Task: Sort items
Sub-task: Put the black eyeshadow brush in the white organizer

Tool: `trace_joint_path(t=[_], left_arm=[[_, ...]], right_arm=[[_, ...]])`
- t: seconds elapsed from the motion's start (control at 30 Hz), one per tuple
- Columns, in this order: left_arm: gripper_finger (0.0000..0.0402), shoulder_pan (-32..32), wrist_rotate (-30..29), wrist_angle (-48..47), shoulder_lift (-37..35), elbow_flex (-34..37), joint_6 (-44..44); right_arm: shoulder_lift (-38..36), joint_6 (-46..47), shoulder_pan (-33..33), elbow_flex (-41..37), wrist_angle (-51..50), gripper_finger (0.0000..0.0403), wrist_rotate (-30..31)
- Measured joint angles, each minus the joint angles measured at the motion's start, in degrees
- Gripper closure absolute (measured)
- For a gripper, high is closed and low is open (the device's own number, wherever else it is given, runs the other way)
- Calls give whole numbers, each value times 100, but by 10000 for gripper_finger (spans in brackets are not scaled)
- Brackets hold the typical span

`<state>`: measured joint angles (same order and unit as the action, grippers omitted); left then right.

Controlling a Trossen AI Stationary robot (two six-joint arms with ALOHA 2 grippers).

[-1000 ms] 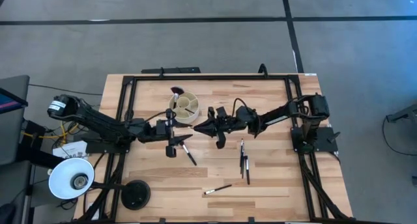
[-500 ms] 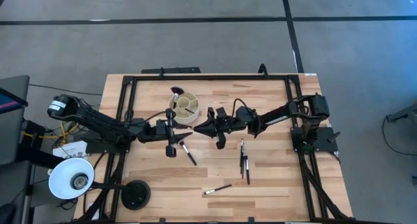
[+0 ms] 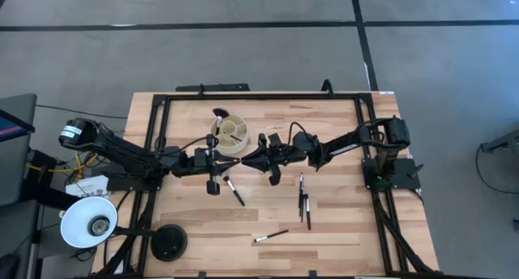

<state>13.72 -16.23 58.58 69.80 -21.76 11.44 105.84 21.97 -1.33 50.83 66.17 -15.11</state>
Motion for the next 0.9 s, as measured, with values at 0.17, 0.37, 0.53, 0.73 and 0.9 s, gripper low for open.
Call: trace_joint_path(t=[0.17,0.37,0.53,0.73,0.9], left_arm=[[390,91,-31,-34,0,0,-9],[387,97,-602,-304,-4,-2,-120],[390,98,-1800,-816,-3,-2,-120],[390,98,-2889,-910,-106,-2,-90],[388,265,-3477,-1554,-432,-4,-351]], right_arm=[[-31,5,-237,0,-2,310,-492],[-471,-32,-636,0,-375,267,-593],[-1170,-904,-892,0,-2160,239,-576],[-1593,-1301,-713,2,-4534,227,-522],[-1550,-1299,-300,0,-5498,232,65]])
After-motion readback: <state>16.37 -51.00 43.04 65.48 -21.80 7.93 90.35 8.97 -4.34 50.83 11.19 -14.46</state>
